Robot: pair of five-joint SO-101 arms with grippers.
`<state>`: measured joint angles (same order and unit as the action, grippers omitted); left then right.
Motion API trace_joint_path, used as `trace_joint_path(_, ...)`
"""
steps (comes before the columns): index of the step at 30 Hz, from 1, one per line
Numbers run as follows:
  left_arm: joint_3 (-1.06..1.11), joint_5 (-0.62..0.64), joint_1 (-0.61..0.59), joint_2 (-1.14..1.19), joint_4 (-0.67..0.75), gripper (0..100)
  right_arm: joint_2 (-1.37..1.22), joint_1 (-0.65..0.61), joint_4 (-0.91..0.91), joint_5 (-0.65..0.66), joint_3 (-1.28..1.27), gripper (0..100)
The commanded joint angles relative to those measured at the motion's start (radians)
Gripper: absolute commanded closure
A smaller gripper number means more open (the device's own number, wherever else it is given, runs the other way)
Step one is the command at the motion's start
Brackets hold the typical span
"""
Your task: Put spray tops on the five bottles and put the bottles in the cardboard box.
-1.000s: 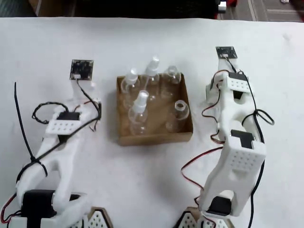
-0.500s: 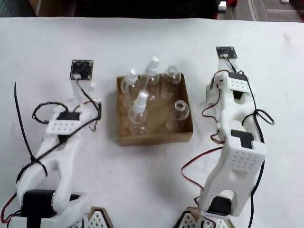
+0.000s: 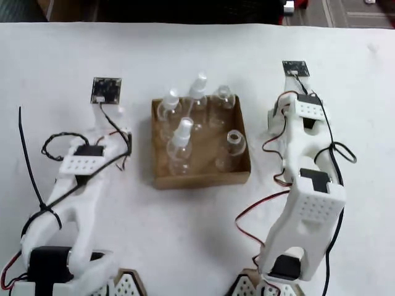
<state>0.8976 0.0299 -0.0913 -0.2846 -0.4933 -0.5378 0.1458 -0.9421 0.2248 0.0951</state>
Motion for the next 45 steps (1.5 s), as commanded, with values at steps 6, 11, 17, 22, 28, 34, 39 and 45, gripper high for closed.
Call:
trace_joint_path(6,-0.017,0.011,-0.004,-0.004,0.021,98,0.067,0.019,0.041,-0.008,-0.015,77.8)
trace_joint_path(11,-0.017,0.011,-0.002,-0.004,0.021,98,0.197,0.010,0.189,-0.006,-0.204,77.9)
trace_joint_path(17,-0.017,0.008,-0.002,-0.004,0.023,98,0.260,-0.002,0.311,-0.008,-0.315,77.9)
trace_joint_path(22,-0.015,0.008,-0.001,-0.004,0.023,98,0.216,-0.004,0.308,-0.006,-0.272,77.9)
trace_joint_path(28,-0.015,0.006,-0.001,-0.004,0.023,98,0.180,-0.004,0.280,-0.006,-0.224,79.3)
trace_joint_path(34,-0.015,0.006,-0.001,-0.004,0.023,98,0.176,-0.030,0.280,0.025,-0.224,81.7)
trace_joint_path(39,-0.015,0.006,-0.001,-0.004,0.023,98,0.173,-0.039,0.280,0.038,-0.224,81.7)
trace_joint_path(45,-0.015,0.006,-0.001,-0.004,0.021,98,0.171,-0.036,0.280,0.041,-0.224,81.8)
